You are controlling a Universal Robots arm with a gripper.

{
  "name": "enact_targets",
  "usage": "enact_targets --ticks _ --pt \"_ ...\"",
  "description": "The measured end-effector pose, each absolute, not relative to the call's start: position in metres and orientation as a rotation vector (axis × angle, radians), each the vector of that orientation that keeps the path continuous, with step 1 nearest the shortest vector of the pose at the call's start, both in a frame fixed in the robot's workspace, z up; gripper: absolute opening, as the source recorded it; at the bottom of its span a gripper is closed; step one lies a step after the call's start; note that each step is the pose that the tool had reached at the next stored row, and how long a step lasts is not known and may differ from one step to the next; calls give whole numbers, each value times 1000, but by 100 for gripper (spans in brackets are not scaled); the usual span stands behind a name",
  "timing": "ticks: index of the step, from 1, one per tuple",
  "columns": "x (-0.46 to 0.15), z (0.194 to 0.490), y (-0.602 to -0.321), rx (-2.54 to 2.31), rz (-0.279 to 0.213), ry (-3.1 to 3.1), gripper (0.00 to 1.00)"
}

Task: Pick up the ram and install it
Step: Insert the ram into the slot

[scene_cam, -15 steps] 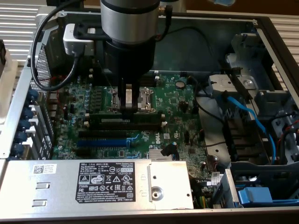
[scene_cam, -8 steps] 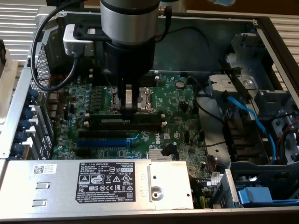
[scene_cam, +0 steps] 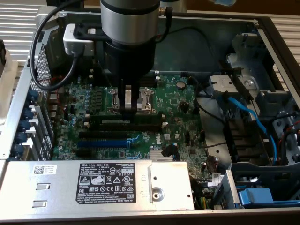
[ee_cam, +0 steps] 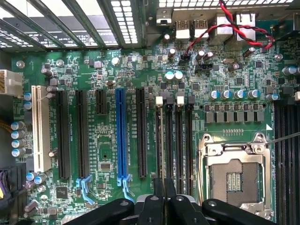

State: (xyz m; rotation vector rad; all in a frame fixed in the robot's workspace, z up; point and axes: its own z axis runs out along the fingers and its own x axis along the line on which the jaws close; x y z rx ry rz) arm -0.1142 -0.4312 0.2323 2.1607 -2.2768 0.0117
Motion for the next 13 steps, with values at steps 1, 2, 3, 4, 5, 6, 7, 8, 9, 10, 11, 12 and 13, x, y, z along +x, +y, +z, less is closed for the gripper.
enact_targets --ticks 1,2,3,4,5,6,7,8,9,10,11,12,13 --pt "-114 232 -431 2158 12 -2280 12" --pt "-114 232 -431 2157 12 -2281 12" --pt "-114 232 -431 2157 12 -2281 12" --pt "-114 232 -431 2156 12 -2281 12" --pt "-114 232 -431 2157 12 -2281 12" --pt "-114 232 -431 2157 12 -2281 12" --pt "-114 231 -431 2157 11 -2281 12" --pt "-114 231 -431 2156 12 -2281 12" --pt "-114 231 -431 2157 11 -2281 12" --pt "-114 231 -431 2156 11 -2281 12" --pt "-114 231 -431 2156 11 -2282 12" --pt "-114 231 -431 2154 11 -2283 12" --pt "-114 231 -431 2152 11 -2285 12"
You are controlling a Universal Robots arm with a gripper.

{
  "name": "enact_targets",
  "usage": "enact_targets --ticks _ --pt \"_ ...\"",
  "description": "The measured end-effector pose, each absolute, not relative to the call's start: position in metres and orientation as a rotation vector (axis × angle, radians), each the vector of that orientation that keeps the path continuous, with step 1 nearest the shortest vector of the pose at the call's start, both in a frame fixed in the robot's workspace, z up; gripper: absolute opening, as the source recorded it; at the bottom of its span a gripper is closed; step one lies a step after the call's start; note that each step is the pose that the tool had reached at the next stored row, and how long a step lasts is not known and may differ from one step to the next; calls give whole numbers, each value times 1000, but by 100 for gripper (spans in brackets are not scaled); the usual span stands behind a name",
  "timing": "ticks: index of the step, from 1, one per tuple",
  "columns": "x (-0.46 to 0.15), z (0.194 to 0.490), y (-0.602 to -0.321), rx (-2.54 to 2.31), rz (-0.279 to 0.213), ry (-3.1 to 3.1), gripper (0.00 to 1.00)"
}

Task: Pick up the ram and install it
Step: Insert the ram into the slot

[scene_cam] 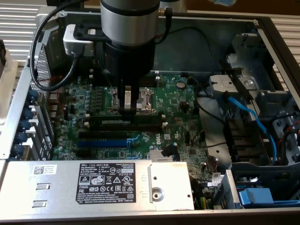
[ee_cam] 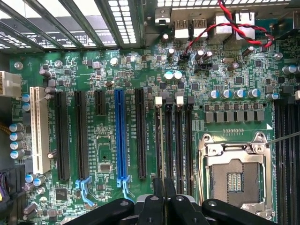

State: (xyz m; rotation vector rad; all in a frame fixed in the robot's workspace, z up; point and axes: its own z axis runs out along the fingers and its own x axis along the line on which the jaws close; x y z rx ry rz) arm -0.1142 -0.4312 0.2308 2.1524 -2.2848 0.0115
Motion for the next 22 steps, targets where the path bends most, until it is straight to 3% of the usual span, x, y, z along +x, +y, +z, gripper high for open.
enact_targets --ticks 22 --pt "-114 231 -431 2152 10 -2287 12"
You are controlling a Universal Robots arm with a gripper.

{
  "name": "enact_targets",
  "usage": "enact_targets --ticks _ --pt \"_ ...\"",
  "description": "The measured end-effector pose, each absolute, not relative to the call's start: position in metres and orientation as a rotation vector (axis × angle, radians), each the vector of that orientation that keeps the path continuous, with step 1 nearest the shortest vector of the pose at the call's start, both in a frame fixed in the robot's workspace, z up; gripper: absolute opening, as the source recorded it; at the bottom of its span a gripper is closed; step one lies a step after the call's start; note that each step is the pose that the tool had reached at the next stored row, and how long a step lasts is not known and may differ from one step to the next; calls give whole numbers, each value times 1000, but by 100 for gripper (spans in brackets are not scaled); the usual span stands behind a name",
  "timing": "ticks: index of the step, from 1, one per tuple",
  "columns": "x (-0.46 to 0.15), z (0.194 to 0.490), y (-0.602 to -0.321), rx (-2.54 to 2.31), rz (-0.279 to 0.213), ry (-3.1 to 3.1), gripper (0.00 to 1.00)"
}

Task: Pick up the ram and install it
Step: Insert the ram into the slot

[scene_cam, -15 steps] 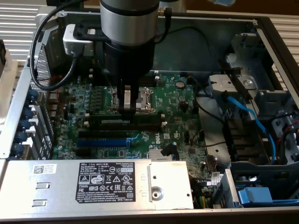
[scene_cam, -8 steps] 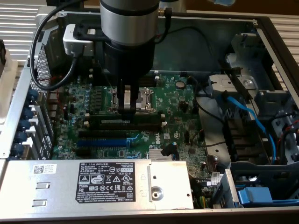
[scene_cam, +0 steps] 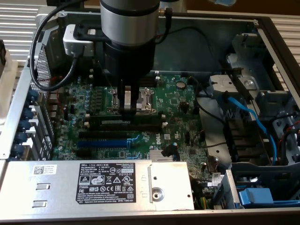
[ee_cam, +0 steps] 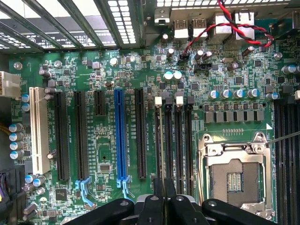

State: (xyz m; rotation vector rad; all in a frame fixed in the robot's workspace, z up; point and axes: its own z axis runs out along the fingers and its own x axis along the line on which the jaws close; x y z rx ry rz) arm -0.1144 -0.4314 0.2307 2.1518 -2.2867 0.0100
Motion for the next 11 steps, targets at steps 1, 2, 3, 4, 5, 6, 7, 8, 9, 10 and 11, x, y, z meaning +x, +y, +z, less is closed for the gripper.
enact_targets --ticks 1,2,3,4,5,6,7,8,9,10,11 --pt "-114 231 -431 2152 10 -2287 12" --pt "-114 231 -431 2152 10 -2287 12" --pt "-114 231 -431 2152 10 -2286 12" --pt "-114 231 -431 2152 10 -2286 12" --pt "-114 231 -431 2152 10 -2286 12" --pt "-114 231 -431 2152 10 -2286 12" --pt "-114 231 -431 2152 10 -2286 12" --pt "-114 231 -431 2152 10 -2286 12" --pt "-114 231 -431 2152 10 -2286 12" --pt "-114 231 -431 2152 10 -2286 12" --pt "-114 231 -431 2152 10 -2286 12"
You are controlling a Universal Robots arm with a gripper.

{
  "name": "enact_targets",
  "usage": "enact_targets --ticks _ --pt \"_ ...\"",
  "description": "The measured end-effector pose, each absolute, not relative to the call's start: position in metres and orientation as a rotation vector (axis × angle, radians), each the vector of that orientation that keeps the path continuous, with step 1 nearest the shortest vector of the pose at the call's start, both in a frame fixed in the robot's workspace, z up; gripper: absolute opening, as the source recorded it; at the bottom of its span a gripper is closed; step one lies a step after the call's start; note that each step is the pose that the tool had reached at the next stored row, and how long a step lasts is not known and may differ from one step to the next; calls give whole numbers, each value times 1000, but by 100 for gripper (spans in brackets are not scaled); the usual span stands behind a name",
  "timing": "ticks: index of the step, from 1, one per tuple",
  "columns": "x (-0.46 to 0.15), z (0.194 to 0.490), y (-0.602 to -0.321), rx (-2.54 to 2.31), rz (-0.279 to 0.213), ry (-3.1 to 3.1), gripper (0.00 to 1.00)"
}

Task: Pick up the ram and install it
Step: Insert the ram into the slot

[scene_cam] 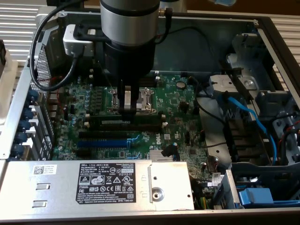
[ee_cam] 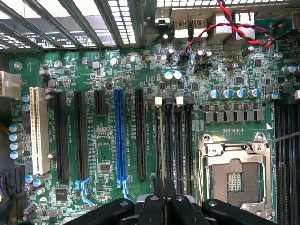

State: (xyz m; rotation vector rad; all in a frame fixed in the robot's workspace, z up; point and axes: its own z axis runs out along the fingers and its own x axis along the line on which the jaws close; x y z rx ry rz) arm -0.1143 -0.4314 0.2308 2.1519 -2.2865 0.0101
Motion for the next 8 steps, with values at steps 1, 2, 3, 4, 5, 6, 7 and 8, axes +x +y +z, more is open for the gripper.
enact_targets --ticks 1,2,3,4,5,6,7,8 --pt "-114 231 -431 2152 10 -2286 12" --pt "-114 231 -431 2152 10 -2287 12" --pt "-114 231 -431 2152 10 -2287 12" --pt "-115 231 -431 2152 10 -2287 12" --pt "-115 231 -431 2152 10 -2287 12" --pt "-115 231 -431 2152 10 -2287 12" --pt "-115 231 -431 2152 10 -2287 12" --pt "-116 231 -431 2152 10 -2287 12"
